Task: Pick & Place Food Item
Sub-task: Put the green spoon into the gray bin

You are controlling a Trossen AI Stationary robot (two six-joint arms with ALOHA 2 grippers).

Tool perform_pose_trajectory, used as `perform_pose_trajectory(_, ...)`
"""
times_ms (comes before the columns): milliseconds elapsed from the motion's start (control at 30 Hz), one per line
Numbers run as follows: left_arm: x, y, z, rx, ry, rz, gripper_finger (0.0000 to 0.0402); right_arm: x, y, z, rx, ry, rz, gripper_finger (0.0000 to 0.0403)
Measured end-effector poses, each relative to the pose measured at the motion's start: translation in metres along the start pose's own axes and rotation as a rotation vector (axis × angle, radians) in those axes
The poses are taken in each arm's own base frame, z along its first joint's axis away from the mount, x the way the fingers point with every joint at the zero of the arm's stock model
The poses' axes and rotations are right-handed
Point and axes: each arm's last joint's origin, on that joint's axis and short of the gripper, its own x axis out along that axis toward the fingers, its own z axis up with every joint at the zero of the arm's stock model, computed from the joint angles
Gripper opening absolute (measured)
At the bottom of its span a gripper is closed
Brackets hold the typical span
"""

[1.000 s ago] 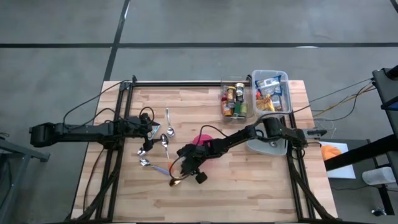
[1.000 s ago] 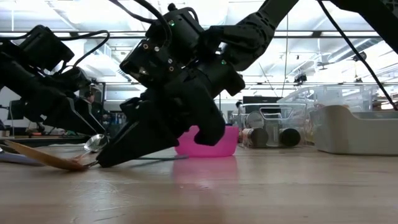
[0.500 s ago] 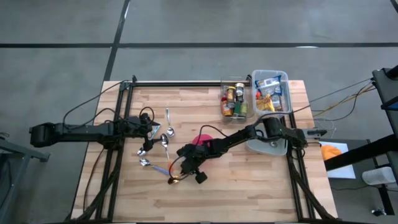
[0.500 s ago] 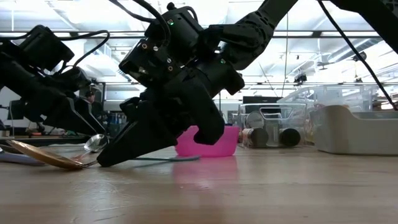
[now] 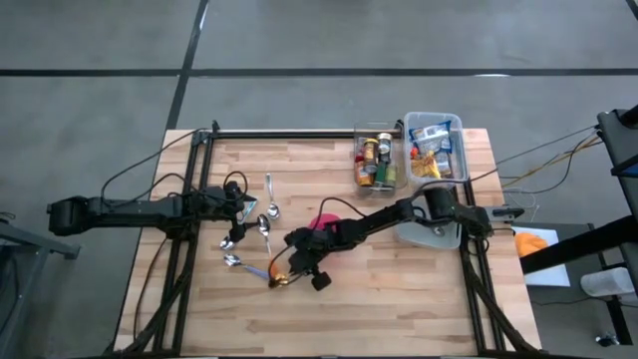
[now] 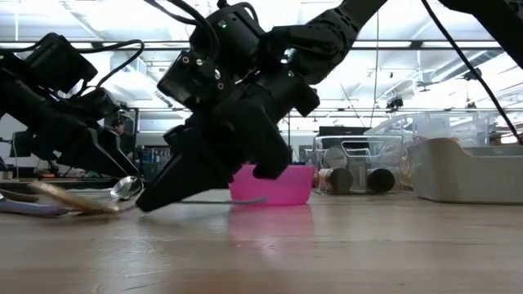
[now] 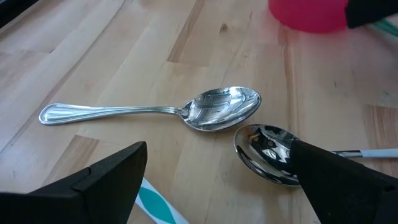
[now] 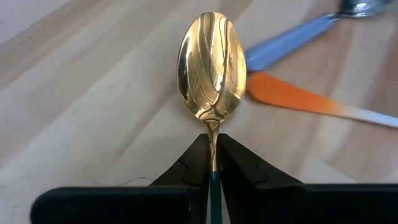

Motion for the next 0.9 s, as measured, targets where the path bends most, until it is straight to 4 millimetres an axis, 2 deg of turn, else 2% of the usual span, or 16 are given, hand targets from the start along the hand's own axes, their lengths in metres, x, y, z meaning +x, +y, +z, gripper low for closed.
perform_pose_trajectory(300,0.000,0.000,0.000,0.000,0.000,0.000,0.0396,-0.021,0.005,0.024,0.034,-0.047,0.011,0.0027)
perform_pose_trajectory(567,0.000,0.000,0.000,0.000,0.000,0.000,0.0396,-0.048,0.010,0.047,0.022,-0.070,0.010,0.0027)
perform_pose_trajectory(900,0.000,0.000,0.000,0.000,0.000,0.000,0.0396,-0.101,0.019,0.068,0.051,0.038,-0.052,0.0027)
